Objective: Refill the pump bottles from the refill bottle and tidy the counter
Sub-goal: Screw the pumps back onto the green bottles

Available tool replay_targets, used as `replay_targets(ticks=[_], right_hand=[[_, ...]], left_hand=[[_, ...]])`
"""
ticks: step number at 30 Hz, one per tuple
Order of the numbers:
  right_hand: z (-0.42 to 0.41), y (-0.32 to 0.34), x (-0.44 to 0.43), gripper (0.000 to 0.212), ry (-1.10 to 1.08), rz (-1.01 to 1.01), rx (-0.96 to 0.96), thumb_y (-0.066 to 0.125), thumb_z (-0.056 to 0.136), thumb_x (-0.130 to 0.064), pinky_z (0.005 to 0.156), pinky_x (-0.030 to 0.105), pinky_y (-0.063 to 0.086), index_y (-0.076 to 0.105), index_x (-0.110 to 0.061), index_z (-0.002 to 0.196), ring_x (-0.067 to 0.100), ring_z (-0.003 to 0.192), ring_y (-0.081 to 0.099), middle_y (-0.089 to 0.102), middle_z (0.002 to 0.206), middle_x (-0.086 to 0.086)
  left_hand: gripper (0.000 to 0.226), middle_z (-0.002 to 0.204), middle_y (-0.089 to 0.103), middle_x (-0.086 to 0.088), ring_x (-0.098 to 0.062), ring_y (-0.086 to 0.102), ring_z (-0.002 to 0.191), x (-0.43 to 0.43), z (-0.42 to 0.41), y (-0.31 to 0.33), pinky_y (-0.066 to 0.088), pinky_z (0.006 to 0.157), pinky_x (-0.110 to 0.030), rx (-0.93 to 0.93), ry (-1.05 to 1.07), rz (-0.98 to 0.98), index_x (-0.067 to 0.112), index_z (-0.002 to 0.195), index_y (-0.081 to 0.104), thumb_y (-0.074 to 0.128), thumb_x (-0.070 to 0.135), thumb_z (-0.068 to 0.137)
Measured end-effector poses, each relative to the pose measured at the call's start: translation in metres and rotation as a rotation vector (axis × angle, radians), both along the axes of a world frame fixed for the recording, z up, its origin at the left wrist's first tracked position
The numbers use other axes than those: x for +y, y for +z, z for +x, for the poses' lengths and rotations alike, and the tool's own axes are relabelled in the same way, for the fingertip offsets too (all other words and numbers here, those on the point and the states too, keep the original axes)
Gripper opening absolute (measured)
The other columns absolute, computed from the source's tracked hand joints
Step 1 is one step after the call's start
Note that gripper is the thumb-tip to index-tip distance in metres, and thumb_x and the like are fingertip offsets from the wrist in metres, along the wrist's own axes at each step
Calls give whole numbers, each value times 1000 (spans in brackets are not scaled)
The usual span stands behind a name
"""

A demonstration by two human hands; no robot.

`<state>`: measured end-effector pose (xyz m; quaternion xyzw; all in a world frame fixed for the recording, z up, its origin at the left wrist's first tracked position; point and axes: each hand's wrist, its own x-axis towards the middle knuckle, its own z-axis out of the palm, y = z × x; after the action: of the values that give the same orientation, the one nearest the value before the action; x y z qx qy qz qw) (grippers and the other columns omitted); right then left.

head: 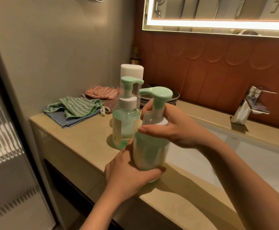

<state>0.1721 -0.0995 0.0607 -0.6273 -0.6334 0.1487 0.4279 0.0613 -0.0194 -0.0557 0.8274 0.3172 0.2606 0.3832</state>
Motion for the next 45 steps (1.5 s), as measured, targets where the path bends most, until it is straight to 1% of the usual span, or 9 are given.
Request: replay_targets(ticks=[13, 16, 20, 27, 30, 34, 38, 41, 45], right_hand=[[-9, 1, 0, 15, -50, 15, -16, 66, 78, -36, 66, 5, 44, 52, -38, 85, -15, 77, 56, 59, 75, -37], [-2, 8, -8, 19, 73, -122, 130, 54, 86, -44, 76, 3, 42, 55, -35, 103, -17, 92, 55, 60, 95, -31], [14, 14, -18, 39, 158, -241, 203, 50, 86, -23, 96, 15, 41, 50, -26, 125, 0, 121, 51, 57, 129, -15], [2, 3, -1, 40, -221, 9, -25, 72, 53, -53, 80, 18, 48, 54, -40, 87, -6, 93, 58, 63, 93, -22], [-8, 0, 4, 28, -168, 45, -3, 78, 61, -52, 64, 14, 48, 55, -44, 76, -14, 75, 55, 58, 75, -30], [3, 6, -5, 34, 70, -130, 108, 56, 79, -43, 84, 7, 42, 48, -41, 112, -19, 103, 50, 52, 109, -40], [17, 10, -18, 49, 188, -268, 148, 51, 84, -28, 104, 16, 37, 41, -38, 130, -4, 128, 41, 43, 141, -20], [20, 12, -16, 45, 96, -202, 61, 65, 79, -26, 105, 17, 36, 55, -29, 123, -3, 126, 45, 55, 131, -17], [14, 7, -6, 53, -80, -68, -74, 84, 56, -48, 91, 20, 46, 56, -42, 101, -3, 105, 57, 64, 100, -27]], left_hand=[[105, 112, 61, 15, -15, 55, 108, -1, -2, 2, 43, 93, -34, 5, -17, -1, 39, 122, 46, 49, 83, 27], [104, 110, 60, 18, -14, 56, 107, -1, -2, 3, 43, 91, -32, 16, -35, 23, 41, 121, 43, 48, 86, 28], [91, 99, 52, 26, -9, 55, 102, -2, -3, 5, 40, 83, -28, 11, -59, 30, 53, 117, 33, 49, 81, 31], [96, 106, 56, 27, -8, 54, 106, -2, -2, 3, 42, 90, -30, -44, -56, -9, 52, 123, 38, 54, 79, 32], [95, 109, 57, 26, -9, 54, 108, -2, -3, 3, 42, 89, -28, -31, -58, -6, 53, 124, 35, 59, 77, 35], [101, 111, 58, 24, -10, 55, 107, -1, -3, 1, 43, 88, -28, -18, -69, 32, 50, 126, 34, 52, 83, 32], [88, 97, 53, 29, -7, 51, 92, -2, -3, 3, 42, 85, -30, -10, -57, 30, 55, 113, 33, 50, 81, 31], [88, 96, 53, 28, -6, 52, 94, -2, -3, 3, 43, 86, -30, -21, -52, 27, 52, 114, 37, 50, 80, 32], [95, 94, 51, 30, -7, 54, 100, -2, -3, 2, 42, 85, -29, -35, -49, 30, 49, 121, 39, 50, 80, 32]])
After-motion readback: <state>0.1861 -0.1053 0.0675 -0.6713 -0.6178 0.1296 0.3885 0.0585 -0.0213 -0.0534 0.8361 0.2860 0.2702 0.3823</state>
